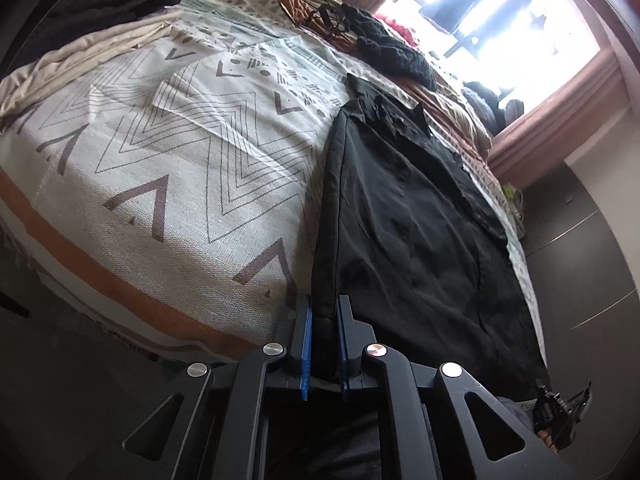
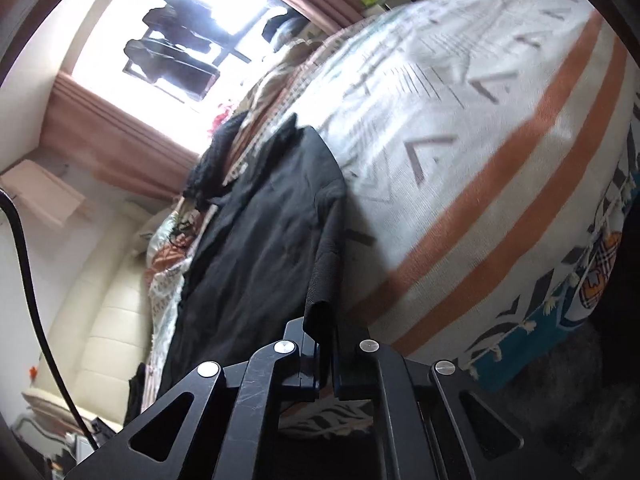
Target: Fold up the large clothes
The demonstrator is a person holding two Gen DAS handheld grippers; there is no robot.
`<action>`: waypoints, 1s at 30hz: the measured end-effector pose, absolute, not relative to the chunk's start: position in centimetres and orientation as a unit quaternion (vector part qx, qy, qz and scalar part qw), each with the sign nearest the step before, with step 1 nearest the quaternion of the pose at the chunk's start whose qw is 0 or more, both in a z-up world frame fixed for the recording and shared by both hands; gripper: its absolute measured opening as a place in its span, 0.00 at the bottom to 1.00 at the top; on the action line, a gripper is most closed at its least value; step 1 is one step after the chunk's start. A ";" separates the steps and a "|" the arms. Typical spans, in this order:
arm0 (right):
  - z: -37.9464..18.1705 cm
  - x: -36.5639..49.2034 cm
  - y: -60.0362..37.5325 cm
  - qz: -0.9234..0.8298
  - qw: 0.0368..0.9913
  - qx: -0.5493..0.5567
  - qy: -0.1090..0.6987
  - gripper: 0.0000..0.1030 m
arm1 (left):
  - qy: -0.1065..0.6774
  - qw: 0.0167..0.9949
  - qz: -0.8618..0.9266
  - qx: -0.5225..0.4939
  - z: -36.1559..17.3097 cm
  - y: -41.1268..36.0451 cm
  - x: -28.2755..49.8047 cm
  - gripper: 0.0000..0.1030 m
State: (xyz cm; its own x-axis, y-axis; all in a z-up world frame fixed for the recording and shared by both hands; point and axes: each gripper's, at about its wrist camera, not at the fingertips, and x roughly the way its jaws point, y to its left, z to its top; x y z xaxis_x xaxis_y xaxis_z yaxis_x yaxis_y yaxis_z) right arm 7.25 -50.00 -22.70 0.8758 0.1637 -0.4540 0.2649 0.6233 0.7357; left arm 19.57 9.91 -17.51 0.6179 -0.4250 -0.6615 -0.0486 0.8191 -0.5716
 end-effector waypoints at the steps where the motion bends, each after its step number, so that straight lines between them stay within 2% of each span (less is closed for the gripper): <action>1: -22.0 7.0 -49.8 -0.025 0.870 0.431 0.237 0.04 | 0.416 0.857 -0.111 -0.284 -16.9 10.1 19.3 0.09; 30: -2.5 -2.8 -44.8 0.130 0.904 0.405 0.054 0.04 | 0.217 0.894 -0.170 -0.352 2.8 15.3 6.2 0.07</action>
State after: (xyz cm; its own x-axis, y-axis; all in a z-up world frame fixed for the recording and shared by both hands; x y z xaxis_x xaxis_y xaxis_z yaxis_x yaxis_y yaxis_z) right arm -2.76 -44.84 -2.45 0.9606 0.2780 0.0080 -0.1910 0.6385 0.7455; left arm 6.21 15.27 2.82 0.8481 -0.4574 -0.2673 0.1525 0.6940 -0.7037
